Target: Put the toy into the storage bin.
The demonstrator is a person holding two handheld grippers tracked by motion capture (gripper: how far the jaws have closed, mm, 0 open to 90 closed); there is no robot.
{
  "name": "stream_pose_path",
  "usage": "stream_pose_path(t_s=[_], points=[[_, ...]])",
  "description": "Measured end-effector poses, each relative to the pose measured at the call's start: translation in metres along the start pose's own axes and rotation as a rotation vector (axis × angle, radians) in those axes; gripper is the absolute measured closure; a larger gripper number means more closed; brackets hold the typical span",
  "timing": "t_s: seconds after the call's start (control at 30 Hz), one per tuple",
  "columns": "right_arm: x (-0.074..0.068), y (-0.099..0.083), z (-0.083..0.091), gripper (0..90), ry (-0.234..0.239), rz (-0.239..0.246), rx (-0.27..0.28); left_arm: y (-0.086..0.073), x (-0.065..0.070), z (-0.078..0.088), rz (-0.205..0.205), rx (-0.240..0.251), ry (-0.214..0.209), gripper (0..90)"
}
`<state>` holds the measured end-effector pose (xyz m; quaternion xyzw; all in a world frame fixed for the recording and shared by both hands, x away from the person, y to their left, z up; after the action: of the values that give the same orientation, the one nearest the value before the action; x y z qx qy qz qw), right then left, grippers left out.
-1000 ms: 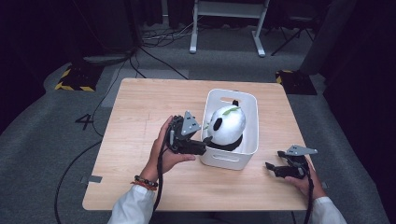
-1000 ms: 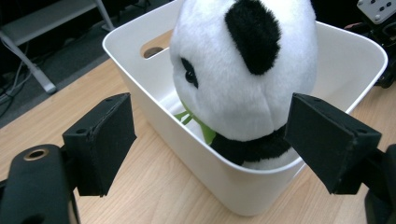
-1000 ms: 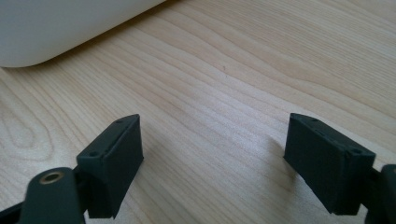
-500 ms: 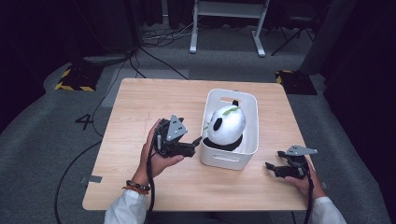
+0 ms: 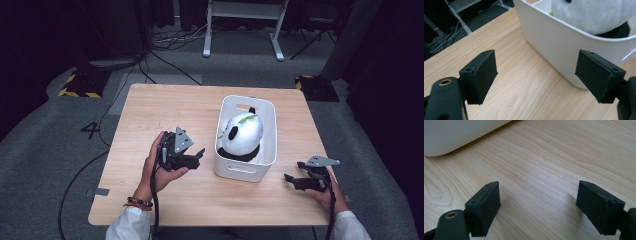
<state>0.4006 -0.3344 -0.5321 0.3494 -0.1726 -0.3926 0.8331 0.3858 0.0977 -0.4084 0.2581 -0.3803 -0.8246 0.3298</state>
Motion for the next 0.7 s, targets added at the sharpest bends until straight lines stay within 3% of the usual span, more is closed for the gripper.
stream_pose_path(t_s=[0.37,0.43,0.7], points=[[0.0,0.0,0.0,19.0,0.0,0.0,0.0,-0.023,-0.01,-0.004,0.011,-0.057,0.018,17.7],[0.0,0.0,0.0,19.0,0.0,0.0,0.0,-0.031,-0.014,-0.006,-0.007,-0.092,0.064,17.5],[0.0,0.0,0.0,19.0,0.0,0.0,0.0,-0.05,-0.019,-0.012,0.004,-0.137,0.063,17.5]])
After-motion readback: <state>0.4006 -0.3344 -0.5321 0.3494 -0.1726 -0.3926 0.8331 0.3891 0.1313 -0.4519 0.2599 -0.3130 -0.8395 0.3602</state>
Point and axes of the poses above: each handheld gripper's, and its own axes: z roughly backward along the jaws, y roughly out of its top, x roughly to its right, the point moved 4 cm from there along -z, roughly forward along the jaws, and after that the axes turned 2 degrees about -x, right-handed, at the moved point
